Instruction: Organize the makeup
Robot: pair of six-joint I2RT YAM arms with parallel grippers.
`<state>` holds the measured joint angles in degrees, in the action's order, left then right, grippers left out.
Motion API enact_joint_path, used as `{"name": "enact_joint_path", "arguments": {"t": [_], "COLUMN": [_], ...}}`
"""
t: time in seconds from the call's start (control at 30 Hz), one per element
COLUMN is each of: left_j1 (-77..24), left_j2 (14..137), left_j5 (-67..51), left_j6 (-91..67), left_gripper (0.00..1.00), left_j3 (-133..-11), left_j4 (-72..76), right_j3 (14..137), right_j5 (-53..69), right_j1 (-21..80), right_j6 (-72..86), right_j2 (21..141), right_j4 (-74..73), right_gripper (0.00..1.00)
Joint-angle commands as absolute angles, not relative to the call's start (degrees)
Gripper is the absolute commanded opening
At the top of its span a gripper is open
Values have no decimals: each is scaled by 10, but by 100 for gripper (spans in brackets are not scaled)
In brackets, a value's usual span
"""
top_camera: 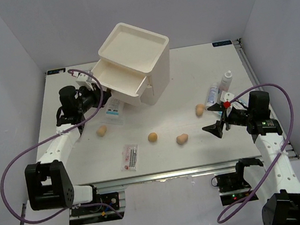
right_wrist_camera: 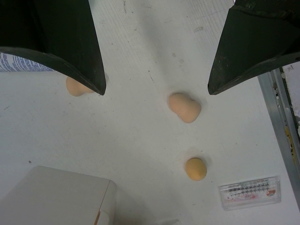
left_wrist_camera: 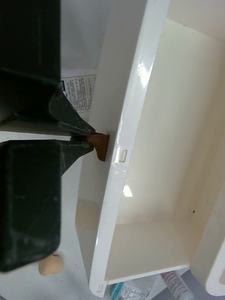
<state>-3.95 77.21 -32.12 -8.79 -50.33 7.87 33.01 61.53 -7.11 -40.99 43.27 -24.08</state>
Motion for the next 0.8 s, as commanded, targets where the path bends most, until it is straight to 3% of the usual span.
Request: {"name": "enact_joint_path", "arguments": {"t": [0.0, 0.1, 0.23, 0.4, 0.57, 0.77], "left_j1": [-34, -34, -33, -33, -33, -32], "left_j2": [744, 739, 711, 662, 572, 481], "left_j5": [-312, -305, -293, -282, -239, -244], "left_j6": [-108, -131, -158, -177, -187, -210], "left_gripper": [31, 64, 89, 98, 98, 98], "left_j3": [-511, -523, -528, -524, -496, -449], "left_j4": [65, 52, 47, 36, 11, -71], "right_j3": [336, 332, 331, 333, 344, 385], "right_j5": [635, 638, 641, 634, 620, 531], "right_j1": [-74, -73, -73, -71, -58, 31], "right_j6": [-423, -432, -447, -468, -500, -526], "right_j2": [432, 432, 435, 445, 465, 516], "right_j4": [-244, -246, -256, -269, -292, -331], "right_gripper": [96, 95, 95, 94, 95, 97]}}
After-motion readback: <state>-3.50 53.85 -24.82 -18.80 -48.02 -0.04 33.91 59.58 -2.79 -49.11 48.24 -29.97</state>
